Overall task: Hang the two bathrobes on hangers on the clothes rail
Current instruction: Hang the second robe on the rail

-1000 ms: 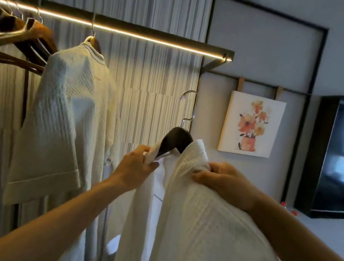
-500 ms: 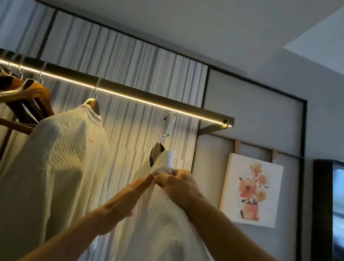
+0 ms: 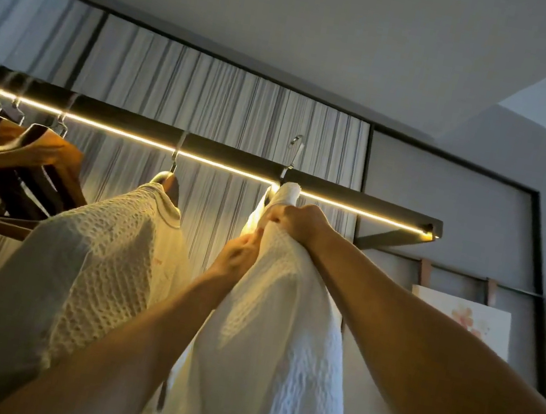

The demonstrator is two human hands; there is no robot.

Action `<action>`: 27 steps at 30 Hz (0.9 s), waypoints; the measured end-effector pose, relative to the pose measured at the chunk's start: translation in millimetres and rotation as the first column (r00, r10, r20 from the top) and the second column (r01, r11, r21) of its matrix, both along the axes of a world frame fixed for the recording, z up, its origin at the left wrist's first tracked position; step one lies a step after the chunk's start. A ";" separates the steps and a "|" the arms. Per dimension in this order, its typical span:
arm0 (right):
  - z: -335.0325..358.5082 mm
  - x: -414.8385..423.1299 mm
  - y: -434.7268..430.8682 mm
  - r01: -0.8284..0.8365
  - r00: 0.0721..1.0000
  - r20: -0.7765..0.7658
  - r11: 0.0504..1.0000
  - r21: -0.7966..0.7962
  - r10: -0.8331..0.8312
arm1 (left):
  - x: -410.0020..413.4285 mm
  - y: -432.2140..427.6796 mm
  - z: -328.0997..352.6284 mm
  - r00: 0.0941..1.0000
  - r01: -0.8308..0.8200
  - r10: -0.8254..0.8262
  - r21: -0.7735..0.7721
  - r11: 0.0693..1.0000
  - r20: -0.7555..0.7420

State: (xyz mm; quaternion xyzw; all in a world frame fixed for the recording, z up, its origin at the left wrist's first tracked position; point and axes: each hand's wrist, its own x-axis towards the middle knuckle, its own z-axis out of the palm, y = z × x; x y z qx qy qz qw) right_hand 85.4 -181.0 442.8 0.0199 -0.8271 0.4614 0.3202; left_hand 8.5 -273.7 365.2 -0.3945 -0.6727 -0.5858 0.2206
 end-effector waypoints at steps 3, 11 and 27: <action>-4.3 -19.7 0.4 -0.046 0.997 0.063 0.998 -0.037 0.049 | -27.2 5.2 0.8 0.998 -0.036 0.037 -0.012 0.999 0.050; -29.6 -40.2 6.7 0.022 0.986 0.163 1.000 0.010 -0.023 | -35.2 10.0 -36.7 0.980 0.000 -0.021 0.104 0.995 0.197; -72.0 37.1 19.9 0.120 0.992 -0.014 0.898 0.423 -0.127 | 67.7 -1.1 -45.4 0.922 -0.241 0.256 -0.086 0.967 0.291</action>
